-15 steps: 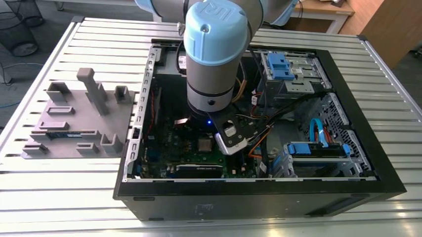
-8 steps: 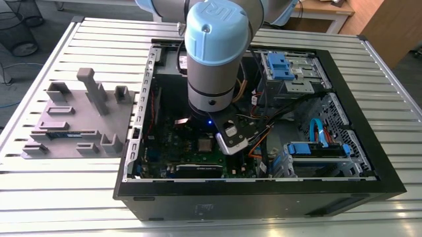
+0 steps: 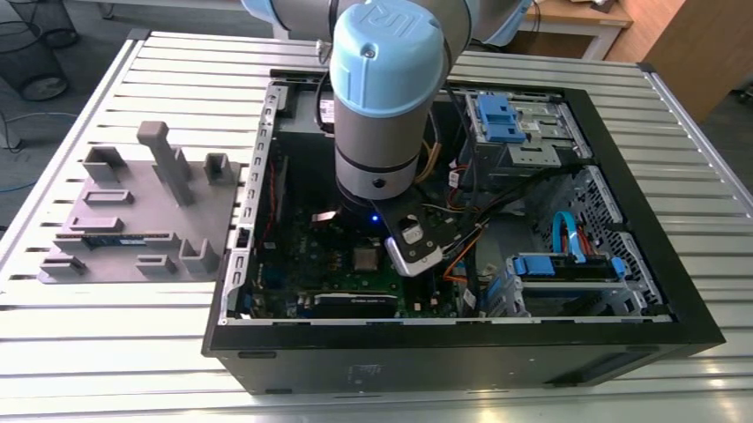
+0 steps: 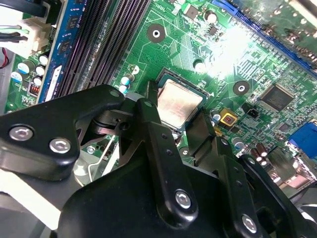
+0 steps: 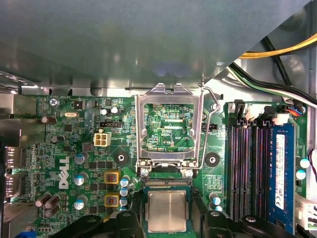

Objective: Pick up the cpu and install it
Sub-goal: 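Place the cpu into insertion slot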

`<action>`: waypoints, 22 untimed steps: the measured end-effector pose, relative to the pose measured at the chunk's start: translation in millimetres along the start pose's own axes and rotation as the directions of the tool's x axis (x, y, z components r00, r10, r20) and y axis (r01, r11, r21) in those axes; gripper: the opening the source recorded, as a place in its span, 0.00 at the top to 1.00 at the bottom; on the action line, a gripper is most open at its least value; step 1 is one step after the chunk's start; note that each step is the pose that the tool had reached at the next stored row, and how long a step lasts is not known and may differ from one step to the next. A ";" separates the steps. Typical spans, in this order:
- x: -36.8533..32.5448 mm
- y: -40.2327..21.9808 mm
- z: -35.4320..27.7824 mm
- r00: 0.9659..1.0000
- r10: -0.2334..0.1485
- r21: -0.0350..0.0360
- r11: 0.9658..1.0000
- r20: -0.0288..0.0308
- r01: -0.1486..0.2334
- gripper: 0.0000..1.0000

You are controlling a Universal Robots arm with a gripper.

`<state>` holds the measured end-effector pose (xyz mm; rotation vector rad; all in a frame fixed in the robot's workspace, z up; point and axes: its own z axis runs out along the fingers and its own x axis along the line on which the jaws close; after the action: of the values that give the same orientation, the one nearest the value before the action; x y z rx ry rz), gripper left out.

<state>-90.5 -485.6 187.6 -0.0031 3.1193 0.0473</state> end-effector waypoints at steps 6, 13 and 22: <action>-0.1 0.1 0.3 1.000 0.000 -0.001 1.000 0.000 0.000 0.52; 0.0 0.0 0.1 1.000 0.000 0.000 1.000 0.000 0.000 0.46; 0.0 0.0 0.0 1.000 0.000 0.000 1.000 0.000 0.000 0.52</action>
<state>-90.5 -485.6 187.6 -0.0030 3.1194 0.0473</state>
